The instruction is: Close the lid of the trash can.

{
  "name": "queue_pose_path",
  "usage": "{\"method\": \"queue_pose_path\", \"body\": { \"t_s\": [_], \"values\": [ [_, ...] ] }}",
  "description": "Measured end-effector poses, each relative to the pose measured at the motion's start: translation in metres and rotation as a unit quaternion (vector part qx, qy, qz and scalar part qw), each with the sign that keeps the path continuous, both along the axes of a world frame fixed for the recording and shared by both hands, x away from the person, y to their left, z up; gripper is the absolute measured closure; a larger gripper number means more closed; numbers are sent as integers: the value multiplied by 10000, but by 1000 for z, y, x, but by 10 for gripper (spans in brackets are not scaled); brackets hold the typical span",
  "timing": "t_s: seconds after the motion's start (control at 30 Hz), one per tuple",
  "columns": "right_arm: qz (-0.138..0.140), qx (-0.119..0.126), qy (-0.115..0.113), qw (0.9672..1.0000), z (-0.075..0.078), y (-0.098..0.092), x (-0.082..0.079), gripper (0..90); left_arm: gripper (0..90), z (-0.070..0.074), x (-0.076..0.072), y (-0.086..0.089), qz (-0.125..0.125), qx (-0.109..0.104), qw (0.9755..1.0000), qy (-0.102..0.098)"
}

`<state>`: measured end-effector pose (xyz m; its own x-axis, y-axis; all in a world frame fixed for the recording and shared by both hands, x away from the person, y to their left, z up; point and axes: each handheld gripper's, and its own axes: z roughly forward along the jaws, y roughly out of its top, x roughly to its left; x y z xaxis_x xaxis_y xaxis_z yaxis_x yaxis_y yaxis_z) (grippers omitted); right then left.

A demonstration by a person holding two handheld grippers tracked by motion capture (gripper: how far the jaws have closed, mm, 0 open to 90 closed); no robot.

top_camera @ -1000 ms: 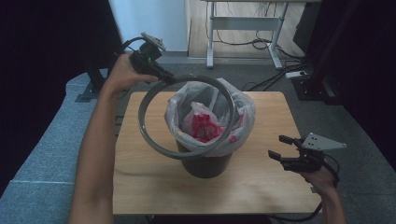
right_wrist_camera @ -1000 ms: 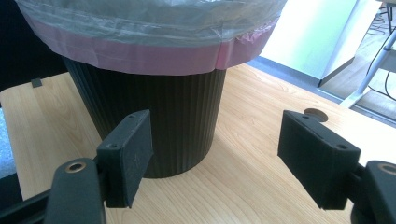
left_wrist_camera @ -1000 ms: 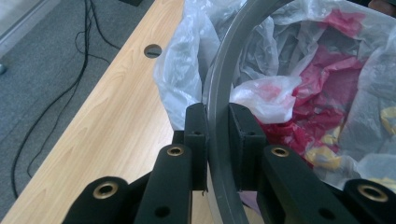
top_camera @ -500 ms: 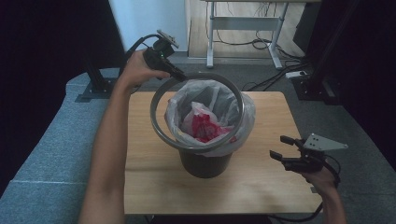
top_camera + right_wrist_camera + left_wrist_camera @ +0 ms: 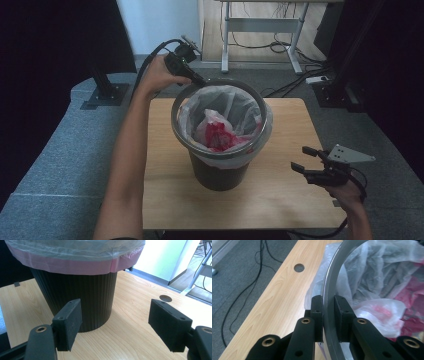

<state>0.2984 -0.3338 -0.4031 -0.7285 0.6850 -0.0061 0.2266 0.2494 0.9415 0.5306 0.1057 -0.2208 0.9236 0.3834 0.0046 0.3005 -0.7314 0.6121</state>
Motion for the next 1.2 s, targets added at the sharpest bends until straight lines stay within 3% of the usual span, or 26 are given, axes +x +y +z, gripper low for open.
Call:
{"method": "queue_pose_path", "body": {
  "t_s": [0.33,0.47,0.57,0.7,0.87,1.2],
  "values": [
    [-3,7,25,10000,-3,0,0,261,788,-23,5,-8,212,245,9995,-30],
    [-16,16,22,10000,-2,-1,-1,261,786,-29,2,-9,275,430,9985,-214],
    [-27,37,19,10000,-2,-2,-1,262,786,-33,0,-6,346,350,9983,-300],
    [-17,8,28,10000,-3,0,-1,262,785,-34,1,-6,413,300,9982,-318],
    [10,0,45,10000,-4,3,1,262,782,-34,3,-11,484,441,9975,-259],
    [0,29,49,10000,-7,1,1,262,776,-35,-2,-15,559,496,9962,-443]
  ]
}}
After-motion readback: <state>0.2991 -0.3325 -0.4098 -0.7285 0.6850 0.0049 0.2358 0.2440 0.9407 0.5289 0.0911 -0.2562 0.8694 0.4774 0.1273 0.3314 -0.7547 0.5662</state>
